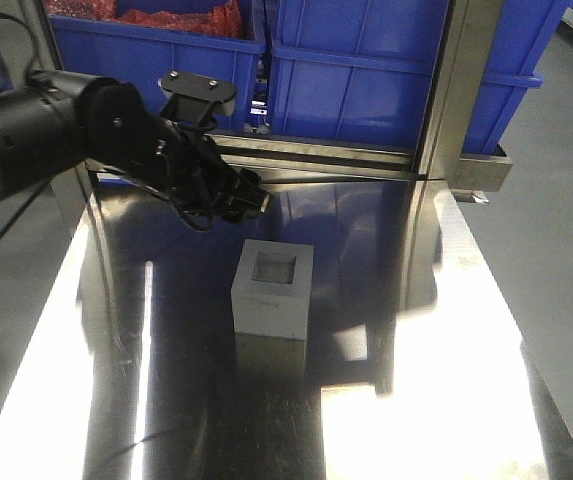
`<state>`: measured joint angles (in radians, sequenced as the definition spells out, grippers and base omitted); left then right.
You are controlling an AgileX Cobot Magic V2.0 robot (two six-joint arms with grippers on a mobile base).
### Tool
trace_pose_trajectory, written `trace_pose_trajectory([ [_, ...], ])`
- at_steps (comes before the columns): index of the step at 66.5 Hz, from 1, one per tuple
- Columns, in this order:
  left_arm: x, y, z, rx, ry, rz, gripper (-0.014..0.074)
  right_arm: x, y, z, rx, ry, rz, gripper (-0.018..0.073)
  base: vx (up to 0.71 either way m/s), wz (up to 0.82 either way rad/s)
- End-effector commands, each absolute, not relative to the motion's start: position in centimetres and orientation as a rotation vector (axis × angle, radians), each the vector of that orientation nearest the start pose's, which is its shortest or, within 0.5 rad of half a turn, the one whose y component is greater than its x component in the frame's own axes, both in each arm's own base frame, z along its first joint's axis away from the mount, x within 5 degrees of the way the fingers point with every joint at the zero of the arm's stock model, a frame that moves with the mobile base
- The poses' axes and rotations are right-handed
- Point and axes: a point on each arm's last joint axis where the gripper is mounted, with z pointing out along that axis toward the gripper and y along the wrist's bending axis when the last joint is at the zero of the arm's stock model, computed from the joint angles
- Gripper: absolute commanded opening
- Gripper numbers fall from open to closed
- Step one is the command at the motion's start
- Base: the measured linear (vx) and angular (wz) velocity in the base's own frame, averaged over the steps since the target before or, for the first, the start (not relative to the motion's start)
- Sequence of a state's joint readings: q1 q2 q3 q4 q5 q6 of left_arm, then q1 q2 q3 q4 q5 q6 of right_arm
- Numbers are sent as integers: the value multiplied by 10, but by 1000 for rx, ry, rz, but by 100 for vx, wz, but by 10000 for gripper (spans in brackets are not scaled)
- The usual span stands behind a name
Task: Sort gray base to blue bin
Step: 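Reach the left gripper down over the gray square block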
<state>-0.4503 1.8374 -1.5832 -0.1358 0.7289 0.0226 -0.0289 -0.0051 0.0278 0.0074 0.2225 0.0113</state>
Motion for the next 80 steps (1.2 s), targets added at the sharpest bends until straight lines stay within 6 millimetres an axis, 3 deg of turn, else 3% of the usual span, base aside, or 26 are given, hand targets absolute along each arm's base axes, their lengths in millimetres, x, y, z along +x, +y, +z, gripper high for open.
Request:
trace_pose_trajectory([
  [1,379,-197,318,455,2355,-400,538,58,-2,189,26,1676,-24,-5,0,0],
  [18,392,-207,285,439,2460,-443,538,58,-2,189,26,1676,-24,-5,0,0],
  [42,401,-211,254,444,2531,-425,538,58,-2,189,26,1676,-24,-5,0,0],
  [80,402,-213,239,457,2587,-414,538,58,-2,189,26,1676,-24,-5,0,0],
])
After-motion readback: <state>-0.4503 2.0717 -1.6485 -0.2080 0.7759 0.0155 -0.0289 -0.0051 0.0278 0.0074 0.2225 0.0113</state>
